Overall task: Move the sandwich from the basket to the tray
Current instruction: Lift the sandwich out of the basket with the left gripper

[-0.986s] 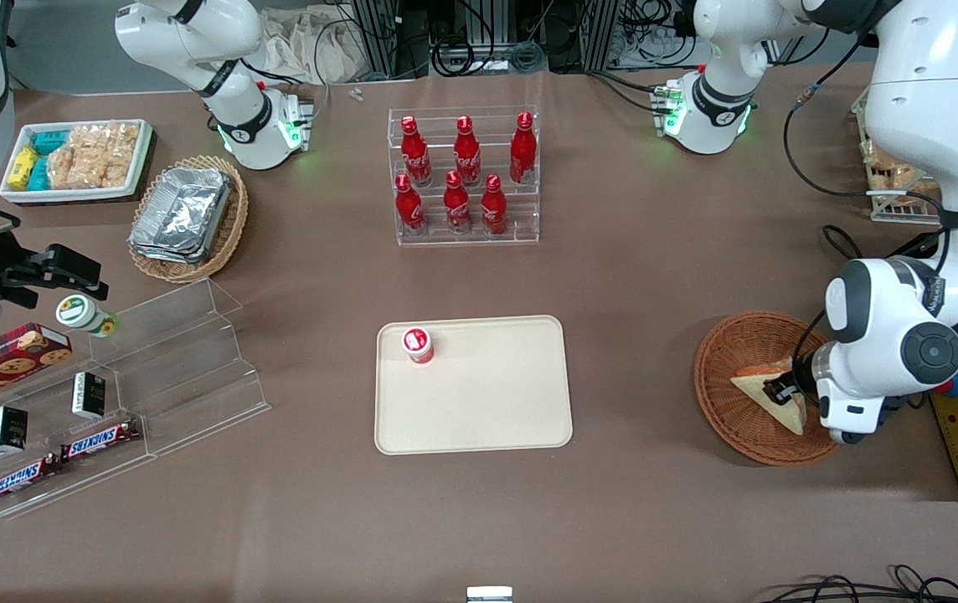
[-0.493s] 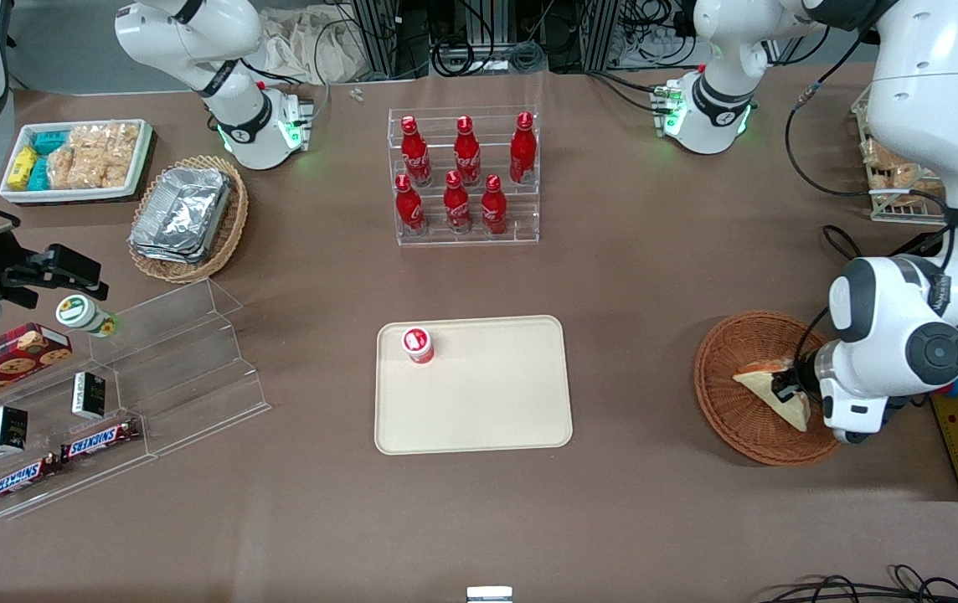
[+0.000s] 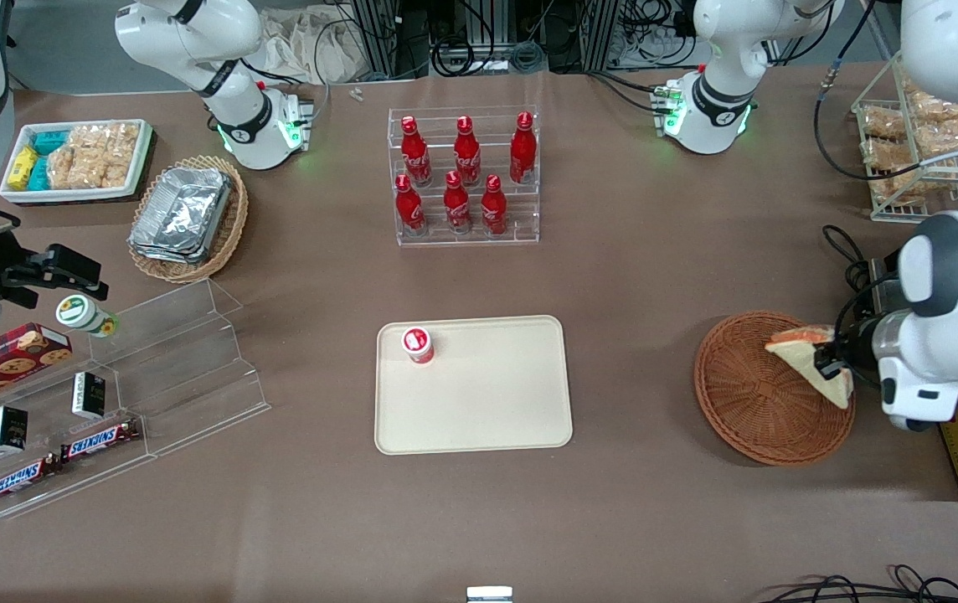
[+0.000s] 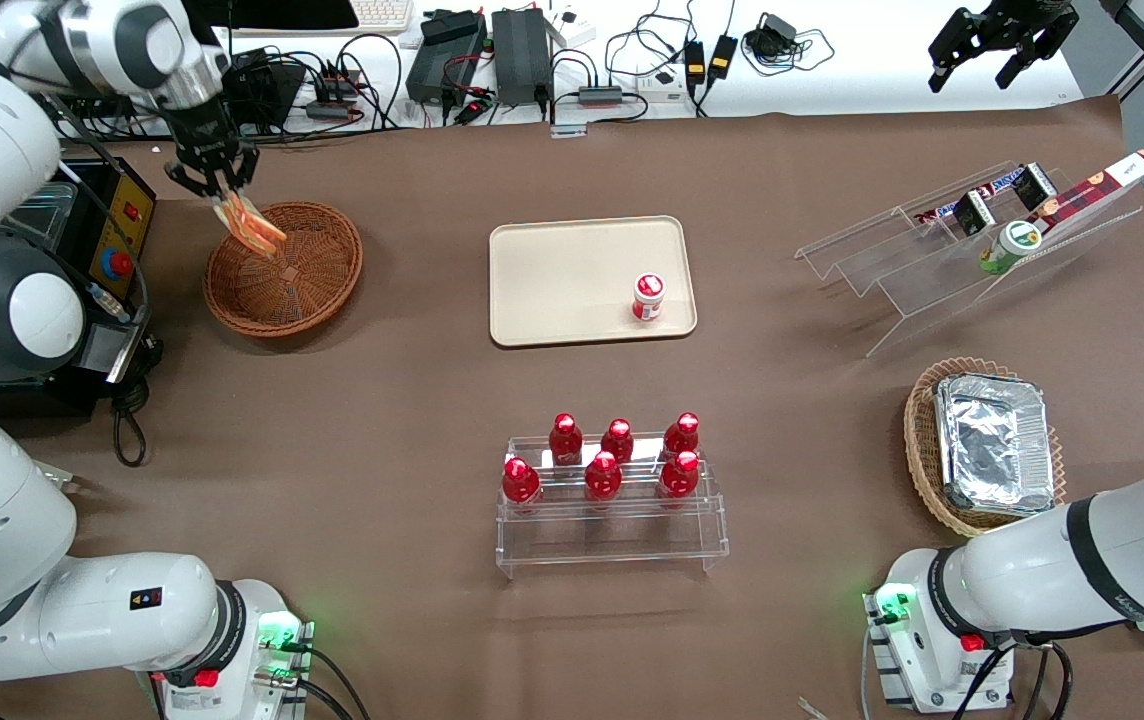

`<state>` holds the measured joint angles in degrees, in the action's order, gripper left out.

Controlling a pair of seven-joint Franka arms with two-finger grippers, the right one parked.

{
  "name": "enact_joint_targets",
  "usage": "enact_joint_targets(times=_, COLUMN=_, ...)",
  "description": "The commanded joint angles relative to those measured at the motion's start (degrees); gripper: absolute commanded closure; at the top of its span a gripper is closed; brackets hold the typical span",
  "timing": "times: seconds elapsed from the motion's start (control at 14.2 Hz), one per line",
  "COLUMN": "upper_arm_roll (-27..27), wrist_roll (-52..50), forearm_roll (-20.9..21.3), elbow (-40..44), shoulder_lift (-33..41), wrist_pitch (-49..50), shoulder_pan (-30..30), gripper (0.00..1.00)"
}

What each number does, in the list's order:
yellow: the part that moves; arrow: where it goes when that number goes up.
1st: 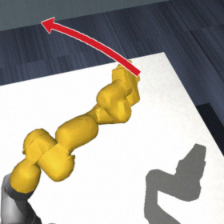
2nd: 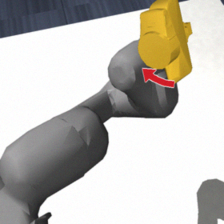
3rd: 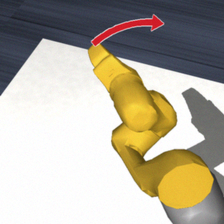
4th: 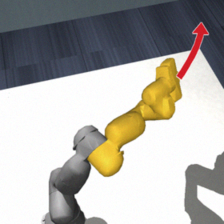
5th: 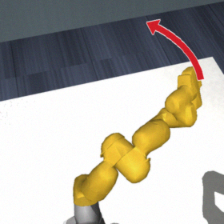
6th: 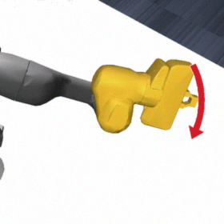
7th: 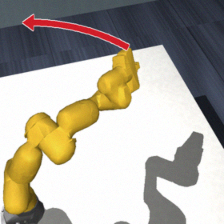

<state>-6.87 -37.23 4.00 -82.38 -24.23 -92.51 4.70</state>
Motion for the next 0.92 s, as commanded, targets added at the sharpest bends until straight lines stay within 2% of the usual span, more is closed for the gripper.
enact_joint_targets(times=0.0, upper_arm_roll=-3.0, wrist_roll=4.2, forearm_roll=-1.0, elbow=6.3, shoulder_lift=1.4, wrist_pitch=7.9, shoulder_pan=-0.2, gripper=0.92)
enact_joint_targets(times=0.28, upper_arm_roll=-10.3, wrist_roll=5.7, forearm_roll=-0.1, elbow=6.4, shoulder_lift=2.4, wrist_pitch=8.2, shoulder_pan=-0.3, gripper=0.92)
enact_joint_targets(times=0.42, upper_arm_roll=-11.7, wrist_roll=6.6, forearm_roll=-0.3, elbow=6.4, shoulder_lift=2.5, wrist_pitch=8.2, shoulder_pan=-0.4, gripper=0.93)
enact_joint_targets(times=0.49, upper_arm_roll=-14.0, wrist_roll=8.8, forearm_roll=0.0, elbow=6.5, shoulder_lift=2.4, wrist_pitch=8.3, shoulder_pan=-0.4, gripper=0.99)
enact_joint_targets(times=0.56, upper_arm_roll=-15.2, wrist_roll=10.7, forearm_roll=0.2, elbow=6.4, shoulder_lift=2.2, wrist_pitch=8.2, shoulder_pan=-0.5, gripper=0.99)
enact_joint_targets(times=0.85, upper_arm_roll=-16.5, wrist_roll=10.6, forearm_roll=0.4, elbow=6.2, shoulder_lift=1.6, wrist_pitch=7.7, shoulder_pan=-4.3, gripper=0.99)
